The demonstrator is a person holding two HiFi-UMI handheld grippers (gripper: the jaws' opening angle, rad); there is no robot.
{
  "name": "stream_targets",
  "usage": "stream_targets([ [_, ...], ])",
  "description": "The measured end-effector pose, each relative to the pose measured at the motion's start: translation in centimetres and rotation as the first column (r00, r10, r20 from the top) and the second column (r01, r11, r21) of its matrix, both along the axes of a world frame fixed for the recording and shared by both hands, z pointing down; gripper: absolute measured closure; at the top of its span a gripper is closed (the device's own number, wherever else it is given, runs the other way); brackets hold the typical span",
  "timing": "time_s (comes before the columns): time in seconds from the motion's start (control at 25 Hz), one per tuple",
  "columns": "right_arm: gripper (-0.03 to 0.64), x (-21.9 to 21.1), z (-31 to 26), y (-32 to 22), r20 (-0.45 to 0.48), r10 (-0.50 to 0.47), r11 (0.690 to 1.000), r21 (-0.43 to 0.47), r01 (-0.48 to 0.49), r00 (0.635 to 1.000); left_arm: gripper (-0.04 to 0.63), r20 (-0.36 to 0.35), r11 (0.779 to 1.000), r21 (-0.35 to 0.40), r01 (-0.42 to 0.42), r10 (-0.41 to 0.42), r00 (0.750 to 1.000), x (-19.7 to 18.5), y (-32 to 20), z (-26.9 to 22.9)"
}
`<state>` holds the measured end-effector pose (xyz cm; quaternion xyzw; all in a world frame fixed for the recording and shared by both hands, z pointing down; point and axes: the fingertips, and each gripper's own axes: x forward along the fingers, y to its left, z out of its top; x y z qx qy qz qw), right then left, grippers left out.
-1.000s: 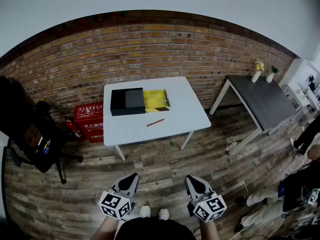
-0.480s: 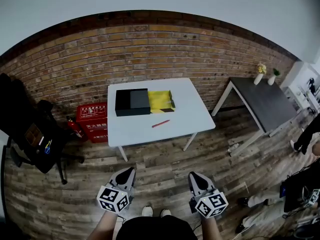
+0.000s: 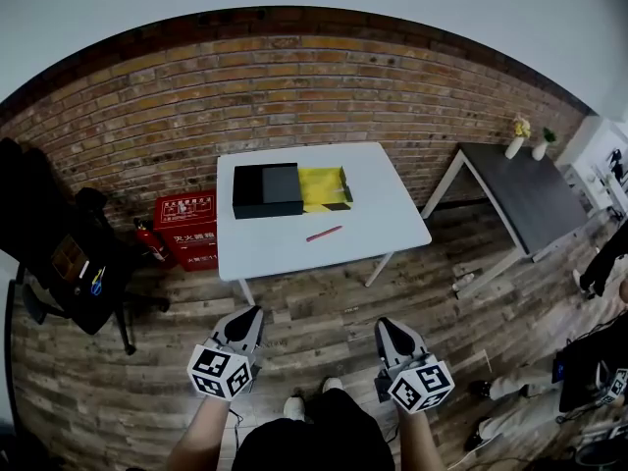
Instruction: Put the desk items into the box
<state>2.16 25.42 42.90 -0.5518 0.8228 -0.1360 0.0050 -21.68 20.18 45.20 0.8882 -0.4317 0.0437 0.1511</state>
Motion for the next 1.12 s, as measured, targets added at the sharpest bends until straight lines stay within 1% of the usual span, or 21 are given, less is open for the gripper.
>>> stream_targets([
  [0.24,0.595,0.1,0.6,-1.7,0.008,-0.009,1.0,-0.016,0.01,1.0,0.581,0.01,1.0,-0.004,0.007,-0.006,1.0,-0.2,-1.4,0.7],
  [0.44,0.595,1.2,1.5,-4.7,0.019,-0.018,1.0,-0.023,0.019,1.0,0.581,0.026,1.0,-0.011,0.007,-0.007,1.0,1.2,-3.6,1.4],
  [0.8,0.595,3.8,2.2,-13.2,0.048,-0.062,0.998,-0.017,0.063,0.997,0.581,0.045,0.999,-0.017,0.029,-0.029,0.999,4.5,-10.6,1.7],
  [1.12,0.595,6.6,2.4,-20.6,0.023,-0.151,0.988,-0.023,0.151,0.988,0.581,0.059,0.996,-0.039,0.075,-0.073,0.996,8.3,-16.7,1.8],
])
